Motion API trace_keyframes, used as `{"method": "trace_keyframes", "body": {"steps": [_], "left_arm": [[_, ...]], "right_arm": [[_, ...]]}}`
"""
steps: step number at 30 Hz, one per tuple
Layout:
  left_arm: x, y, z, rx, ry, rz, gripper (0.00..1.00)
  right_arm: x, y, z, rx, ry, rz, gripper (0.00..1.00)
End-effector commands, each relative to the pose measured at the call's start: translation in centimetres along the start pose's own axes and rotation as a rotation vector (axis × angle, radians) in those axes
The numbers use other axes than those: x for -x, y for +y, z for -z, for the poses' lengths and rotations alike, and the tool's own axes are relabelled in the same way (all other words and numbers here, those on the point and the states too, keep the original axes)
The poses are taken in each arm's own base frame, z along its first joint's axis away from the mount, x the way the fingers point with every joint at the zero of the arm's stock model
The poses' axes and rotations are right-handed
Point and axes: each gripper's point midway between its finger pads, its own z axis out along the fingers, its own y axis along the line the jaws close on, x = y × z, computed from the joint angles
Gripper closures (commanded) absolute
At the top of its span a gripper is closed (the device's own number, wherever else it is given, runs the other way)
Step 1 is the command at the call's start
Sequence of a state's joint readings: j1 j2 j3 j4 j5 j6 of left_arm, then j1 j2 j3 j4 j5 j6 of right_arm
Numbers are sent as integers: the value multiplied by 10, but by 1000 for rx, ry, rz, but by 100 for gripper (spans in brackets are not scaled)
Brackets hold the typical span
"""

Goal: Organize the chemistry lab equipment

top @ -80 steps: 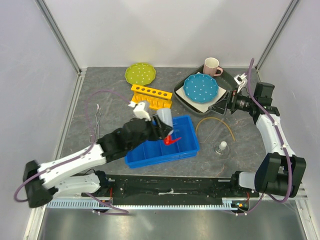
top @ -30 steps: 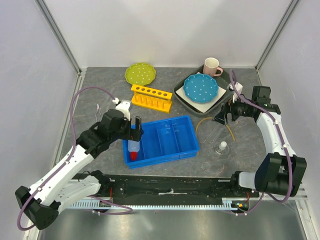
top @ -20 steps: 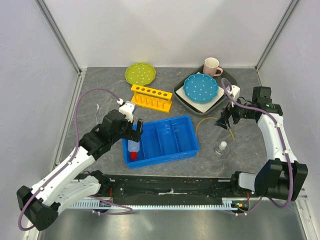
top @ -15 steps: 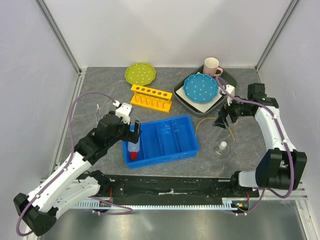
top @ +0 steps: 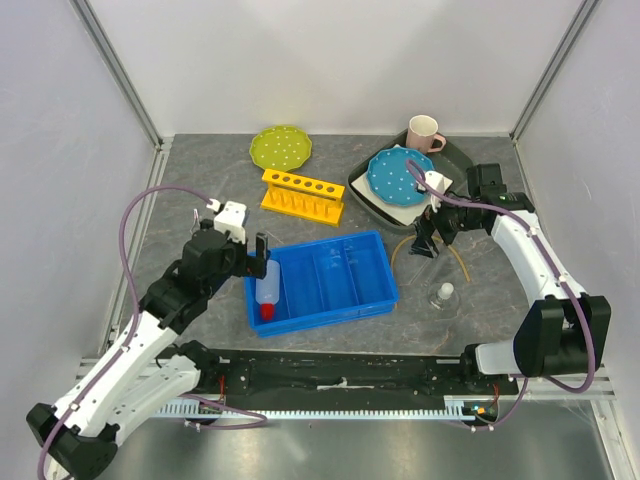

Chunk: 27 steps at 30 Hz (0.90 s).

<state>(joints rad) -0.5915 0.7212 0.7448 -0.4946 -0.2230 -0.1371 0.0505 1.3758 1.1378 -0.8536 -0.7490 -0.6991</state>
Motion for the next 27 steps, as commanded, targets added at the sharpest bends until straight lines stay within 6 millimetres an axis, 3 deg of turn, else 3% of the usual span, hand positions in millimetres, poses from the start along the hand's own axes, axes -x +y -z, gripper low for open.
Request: {"method": "trace_keyframes", "body": {"steps": [1, 10, 14, 18, 27], "left_arm": [[9, 27, -7, 93, -26, 82, 0], [13, 58, -30, 91, 41, 273, 1], [11, 72, -43, 124, 103, 290, 1], [3, 80, -60, 136, 173, 310, 2], [-11, 110, -89, 211, 239, 307, 6]], "right_arm": [[10, -12, 0, -62, -35, 43, 2], [6, -5, -11, -49, -121, 56, 2], [6, -3, -7, -69, -126, 44, 2], [11, 16, -4, -4, -166, 27, 2], [22, 21, 6, -19, -207, 42, 2]]}}
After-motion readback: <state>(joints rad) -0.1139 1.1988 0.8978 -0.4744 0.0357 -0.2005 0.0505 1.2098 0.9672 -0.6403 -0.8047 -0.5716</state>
